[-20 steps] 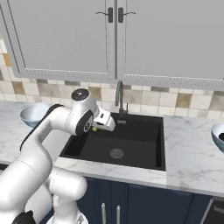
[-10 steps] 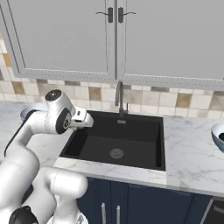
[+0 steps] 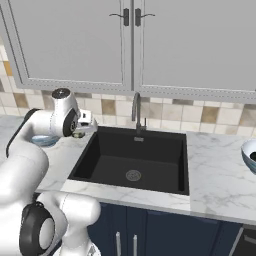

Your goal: Pick the squashs from the cabinet and place them in one bowl. Pick the broccoli from the sink and place it in the other bowl.

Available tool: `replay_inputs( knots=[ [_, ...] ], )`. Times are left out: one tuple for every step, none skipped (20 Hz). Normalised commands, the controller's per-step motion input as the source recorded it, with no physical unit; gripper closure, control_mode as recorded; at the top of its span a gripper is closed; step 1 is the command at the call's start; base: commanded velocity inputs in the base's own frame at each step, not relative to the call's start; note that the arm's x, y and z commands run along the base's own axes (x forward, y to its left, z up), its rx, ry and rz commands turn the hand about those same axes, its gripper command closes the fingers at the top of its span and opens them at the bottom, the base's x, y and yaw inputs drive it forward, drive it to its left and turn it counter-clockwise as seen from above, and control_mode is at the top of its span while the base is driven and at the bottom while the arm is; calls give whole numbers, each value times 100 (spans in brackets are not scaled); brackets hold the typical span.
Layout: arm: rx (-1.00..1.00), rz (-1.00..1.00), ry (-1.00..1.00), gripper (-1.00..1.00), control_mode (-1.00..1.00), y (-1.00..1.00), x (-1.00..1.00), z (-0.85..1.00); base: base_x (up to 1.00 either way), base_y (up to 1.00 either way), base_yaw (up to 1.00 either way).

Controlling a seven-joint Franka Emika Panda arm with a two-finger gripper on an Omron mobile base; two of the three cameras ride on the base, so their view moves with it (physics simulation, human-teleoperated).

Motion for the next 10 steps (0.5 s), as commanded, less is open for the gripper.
replay_inputs(
  knots=[
    [0,16,4,100,-100,78,26,0,0,0,0],
    [-1,14,3,100,-100,79,20,0,0,0,0],
    [-1,12,1,100,-100,79,19,0,0,0,0],
    [-1,12,0,100,-100,79,19,0,0,0,0],
    [-2,12,0,100,-100,78,19,0,0,0,0],
    [-4,11,1,100,-100,75,12,1,0,0,0],
    [-7,8,3,100,-100,72,11,8,0,0,0],
    [-10,4,2,100,-100,73,17,12,0,0,0],
    [-9,0,0,100,-100,65,19,22,0,0,0],
    [-6,0,0,100,-100,59,14,31,0,0,0]
  ],
)
